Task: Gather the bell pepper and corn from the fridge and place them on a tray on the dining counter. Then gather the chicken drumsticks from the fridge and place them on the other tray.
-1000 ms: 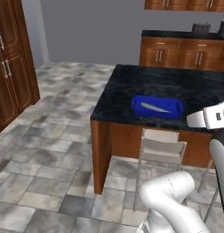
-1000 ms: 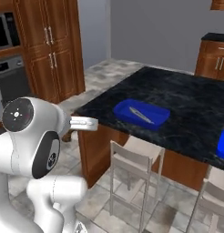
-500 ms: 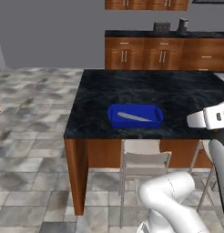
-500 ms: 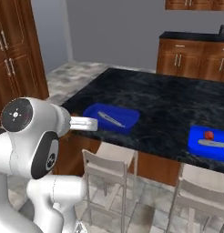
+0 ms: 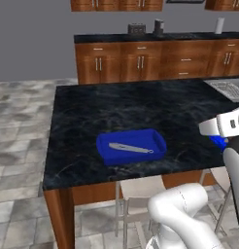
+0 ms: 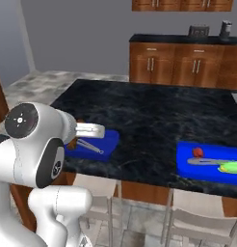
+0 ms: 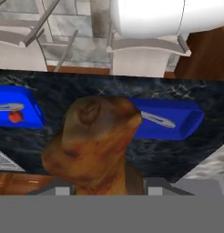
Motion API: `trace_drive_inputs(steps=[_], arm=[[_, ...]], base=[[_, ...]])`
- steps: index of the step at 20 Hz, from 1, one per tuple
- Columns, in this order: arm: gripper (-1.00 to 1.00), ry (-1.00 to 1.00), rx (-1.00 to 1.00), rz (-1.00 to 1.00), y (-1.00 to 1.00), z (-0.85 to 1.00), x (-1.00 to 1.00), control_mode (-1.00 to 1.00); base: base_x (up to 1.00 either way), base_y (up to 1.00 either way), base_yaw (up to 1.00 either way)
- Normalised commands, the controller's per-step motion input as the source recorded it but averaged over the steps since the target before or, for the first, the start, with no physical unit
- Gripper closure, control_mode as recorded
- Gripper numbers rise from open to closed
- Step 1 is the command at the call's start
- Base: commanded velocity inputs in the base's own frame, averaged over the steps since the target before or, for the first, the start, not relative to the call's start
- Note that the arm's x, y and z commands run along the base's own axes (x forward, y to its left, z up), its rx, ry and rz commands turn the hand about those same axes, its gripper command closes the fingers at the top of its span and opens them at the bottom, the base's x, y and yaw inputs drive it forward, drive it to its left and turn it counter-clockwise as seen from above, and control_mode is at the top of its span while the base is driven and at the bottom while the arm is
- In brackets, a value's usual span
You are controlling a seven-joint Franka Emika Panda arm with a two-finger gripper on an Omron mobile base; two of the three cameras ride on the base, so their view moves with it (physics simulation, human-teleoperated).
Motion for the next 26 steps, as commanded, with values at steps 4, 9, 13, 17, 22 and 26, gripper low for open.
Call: trace_drive_inputs(steps=[4,9,13,17,22,26], arm=[[1.0,0.0,0.0,0.0,0.0,0.0,0.0,1.0],[1.0,0.0,0.0,0.0,0.0,0.0,0.0,1.0],[1.0,0.0,0.0,0.0,0.0,0.0,0.0,1.0],[1.0,0.0,0.0,0.0,0.0,0.0,0.0,1.0],[1.0,0.0,0.0,0.01,0.07,-0.03,0.09,-1.0],[1.0,0.1,0.0,0.13,0.36,-0.14,0.66,-1.0]], base=[[0.74,0.36,-0.39],[0.43,0.27,-0.29],[0.09,0.0,-0.03],[0.15,0.0,0.0],[0.25,0.19,0.01],[0.0,0.0,0.0]])
